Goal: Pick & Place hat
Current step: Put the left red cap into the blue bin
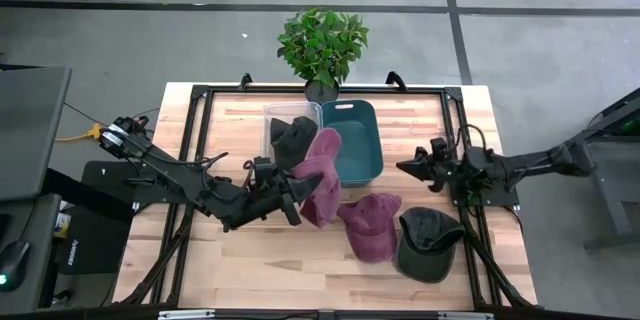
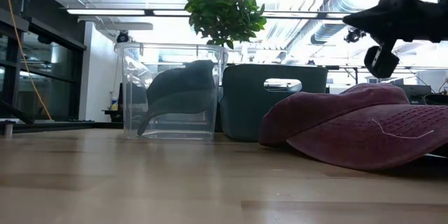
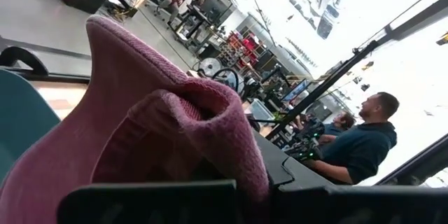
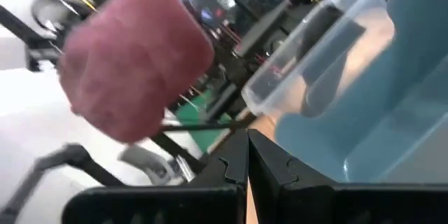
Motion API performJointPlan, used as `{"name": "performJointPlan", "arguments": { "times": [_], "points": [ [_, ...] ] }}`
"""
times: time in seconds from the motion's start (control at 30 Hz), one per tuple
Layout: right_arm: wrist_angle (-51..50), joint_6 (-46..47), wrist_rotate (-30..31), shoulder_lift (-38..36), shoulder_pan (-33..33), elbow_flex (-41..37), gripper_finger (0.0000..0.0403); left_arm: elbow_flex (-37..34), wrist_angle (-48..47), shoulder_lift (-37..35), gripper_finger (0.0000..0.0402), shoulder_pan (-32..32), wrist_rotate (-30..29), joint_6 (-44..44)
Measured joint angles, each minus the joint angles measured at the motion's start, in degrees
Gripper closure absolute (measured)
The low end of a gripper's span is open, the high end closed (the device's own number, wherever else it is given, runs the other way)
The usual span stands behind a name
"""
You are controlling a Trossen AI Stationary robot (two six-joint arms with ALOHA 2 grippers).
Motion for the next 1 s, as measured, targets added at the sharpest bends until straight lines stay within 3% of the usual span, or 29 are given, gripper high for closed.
{"name": "performJointPlan", "arguments": {
  "times": [0.2,0.3,0.43,0.73,1.0],
  "points": [
    [10.8,-5.4,-3.8,8.7,4.3,0.5,0.0402,0.0,0.0,0.0,0.0401,0.0,-0.5,0.5],
    [10.4,-11.1,-6.5,12.5,6.7,3.7,0.0402,0.0,0.0,0.0,0.0401,0.0,-1.0,0.5],
    [4.7,-18.8,-5.4,19.0,10.6,11.1,0.0402,0.0,0.0,0.0,0.0401,0.0,-1.2,0.5],
    [-17.1,-35.2,10.4,35.4,19.9,32.2,0.0402,0.0,0.0,0.0,0.0401,0.0,-3.2,0.5],
    [-27.1,-37.0,23.8,46.9,25.6,43.6,0.0402,0.0,0.0,0.0,0.0401,0.0,-2.3,0.3]
  ]
}}
